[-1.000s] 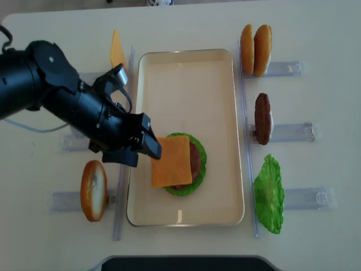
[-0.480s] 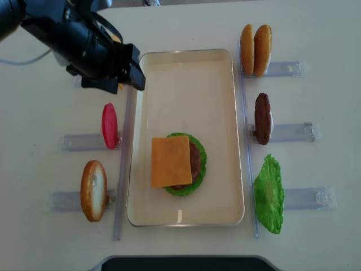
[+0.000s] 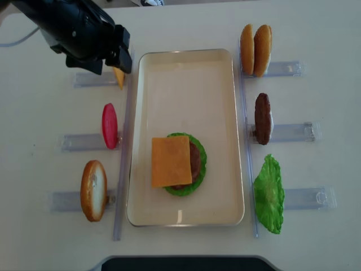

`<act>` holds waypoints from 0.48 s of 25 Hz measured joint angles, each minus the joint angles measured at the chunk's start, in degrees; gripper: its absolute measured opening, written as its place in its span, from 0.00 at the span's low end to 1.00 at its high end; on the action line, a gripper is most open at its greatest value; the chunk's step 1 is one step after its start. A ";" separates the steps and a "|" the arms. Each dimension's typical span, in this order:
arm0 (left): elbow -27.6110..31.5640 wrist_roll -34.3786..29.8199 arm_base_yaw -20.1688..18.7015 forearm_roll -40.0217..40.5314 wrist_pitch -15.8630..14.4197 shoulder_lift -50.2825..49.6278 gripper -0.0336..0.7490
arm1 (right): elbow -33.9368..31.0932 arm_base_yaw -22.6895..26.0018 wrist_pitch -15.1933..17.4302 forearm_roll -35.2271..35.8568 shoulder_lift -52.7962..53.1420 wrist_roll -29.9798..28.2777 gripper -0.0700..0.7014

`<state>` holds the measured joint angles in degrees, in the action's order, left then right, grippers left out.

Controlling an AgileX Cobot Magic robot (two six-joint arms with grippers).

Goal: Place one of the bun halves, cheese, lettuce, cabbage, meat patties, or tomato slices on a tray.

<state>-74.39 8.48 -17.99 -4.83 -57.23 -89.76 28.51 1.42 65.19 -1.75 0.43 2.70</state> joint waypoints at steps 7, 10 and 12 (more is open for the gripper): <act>-2.12 0.44 7.12 4.28 -5.15 -0.24 0.77 | 0.00 0.00 0.00 0.00 0.00 0.00 0.79; -2.60 -1.26 11.44 5.84 -6.70 -0.29 0.77 | 0.00 0.00 0.00 0.00 0.00 0.00 0.79; -2.66 -2.72 14.10 7.22 -8.06 -0.29 0.77 | 0.00 0.00 0.00 0.00 0.00 0.00 0.79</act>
<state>-77.05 5.76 -3.89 2.38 -65.29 -90.05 28.51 1.42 65.19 -1.75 0.43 2.70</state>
